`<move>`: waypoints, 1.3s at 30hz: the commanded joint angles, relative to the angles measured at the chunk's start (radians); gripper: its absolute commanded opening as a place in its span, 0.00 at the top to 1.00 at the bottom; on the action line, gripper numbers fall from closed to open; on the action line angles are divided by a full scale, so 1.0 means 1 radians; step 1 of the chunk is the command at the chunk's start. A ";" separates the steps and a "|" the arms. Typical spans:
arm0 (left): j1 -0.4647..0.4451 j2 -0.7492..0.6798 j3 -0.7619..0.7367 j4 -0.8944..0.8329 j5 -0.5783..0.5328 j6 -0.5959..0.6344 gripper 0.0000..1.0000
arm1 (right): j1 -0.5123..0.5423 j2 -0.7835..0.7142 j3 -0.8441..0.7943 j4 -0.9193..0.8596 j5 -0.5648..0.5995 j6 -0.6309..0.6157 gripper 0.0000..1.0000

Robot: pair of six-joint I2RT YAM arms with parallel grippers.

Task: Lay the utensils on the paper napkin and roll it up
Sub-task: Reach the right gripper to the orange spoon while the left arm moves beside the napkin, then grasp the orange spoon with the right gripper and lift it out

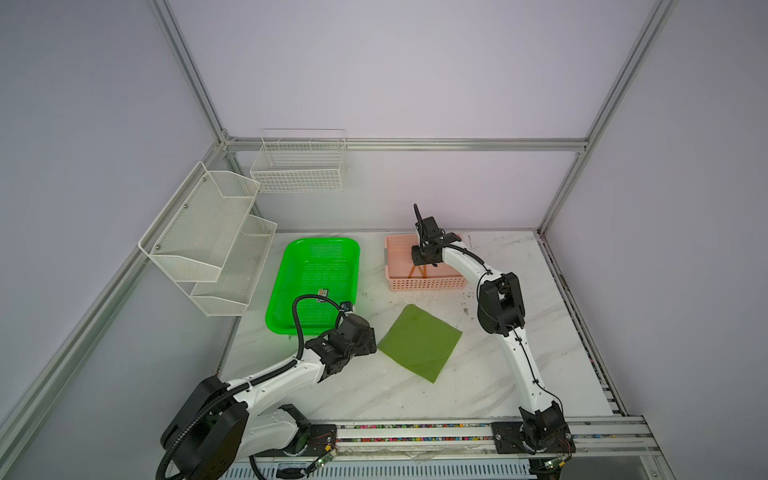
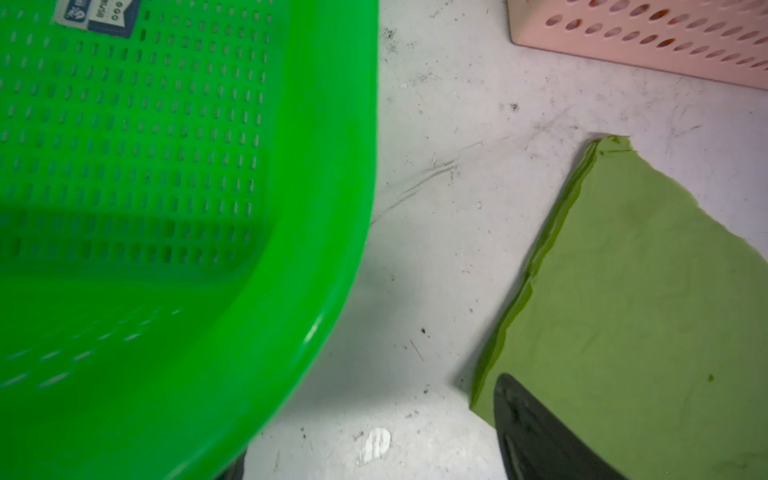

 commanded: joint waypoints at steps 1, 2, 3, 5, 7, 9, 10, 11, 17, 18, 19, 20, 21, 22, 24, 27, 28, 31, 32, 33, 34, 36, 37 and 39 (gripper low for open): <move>0.037 0.049 0.064 0.078 0.038 0.075 0.12 | -0.005 0.018 0.037 -0.058 0.013 -0.006 0.57; 0.047 0.063 0.074 0.084 0.041 0.083 0.13 | -0.005 0.021 0.037 -0.057 0.006 -0.005 0.58; 0.059 0.076 0.084 0.089 0.048 0.092 0.13 | -0.005 0.023 0.037 -0.052 0.003 -0.004 0.59; 0.078 0.097 0.101 0.100 0.065 0.101 0.14 | -0.004 0.026 0.032 -0.043 0.002 0.004 0.59; 0.090 0.117 0.118 0.108 0.077 0.111 0.15 | -0.003 0.036 0.037 -0.042 0.004 0.020 0.59; 0.098 0.132 0.132 0.118 0.086 0.120 0.15 | -0.004 0.050 0.049 -0.049 0.018 0.036 0.61; 0.101 0.139 0.140 0.118 0.087 0.124 0.15 | -0.004 0.056 0.052 -0.050 0.026 0.039 0.62; 0.105 0.144 0.146 0.120 0.091 0.126 0.15 | -0.003 0.062 0.058 -0.052 0.034 0.040 0.62; 0.108 0.144 0.191 0.082 0.120 0.131 0.15 | -0.004 0.110 0.120 -0.084 0.080 0.046 0.63; 0.107 0.136 0.196 0.067 0.123 0.131 0.15 | -0.003 0.123 0.137 -0.096 0.087 0.047 0.63; 0.106 0.124 0.199 0.054 0.130 0.130 0.15 | -0.003 0.131 0.147 -0.106 0.098 0.047 0.63; 0.107 0.111 0.198 0.044 0.140 0.128 0.15 | -0.003 0.135 0.149 -0.108 0.097 0.045 0.63; 0.107 0.092 0.196 0.038 0.154 0.131 0.15 | -0.004 0.137 0.149 -0.106 0.092 0.041 0.63; 0.107 0.072 0.190 0.035 0.165 0.131 0.15 | -0.004 0.141 0.151 -0.107 0.088 0.041 0.62; 0.106 0.028 0.182 0.028 0.177 0.125 0.15 | -0.004 0.147 0.161 -0.113 0.089 0.043 0.63; 0.103 -0.037 0.169 0.023 0.190 0.132 0.15 | -0.004 0.150 0.166 -0.111 0.076 0.043 0.63; 0.103 -0.059 0.167 0.022 0.192 0.137 0.15 | -0.004 0.154 0.172 -0.114 0.069 0.043 0.63; 0.101 -0.111 0.167 0.009 0.182 0.149 0.15 | -0.004 0.170 0.186 -0.130 0.061 0.047 0.64; 0.101 -0.123 0.170 0.001 0.175 0.152 0.15 | -0.004 0.175 0.188 -0.135 0.063 0.050 0.64; 0.101 -0.134 0.174 -0.010 0.167 0.157 0.15 | -0.005 0.178 0.185 -0.137 0.065 0.056 0.64; 0.100 -0.143 0.179 -0.021 0.157 0.158 0.15 | -0.005 0.179 0.179 -0.137 0.071 0.059 0.64; 0.101 -0.158 0.190 -0.046 0.148 0.165 0.15 | -0.009 0.173 0.158 -0.132 0.077 0.067 0.65; 0.101 -0.163 0.194 -0.054 0.148 0.166 0.15 | -0.011 0.171 0.152 -0.129 0.074 0.070 0.67; 0.101 -0.178 0.199 -0.064 0.150 0.168 0.15 | -0.013 0.171 0.150 -0.135 0.067 0.075 0.71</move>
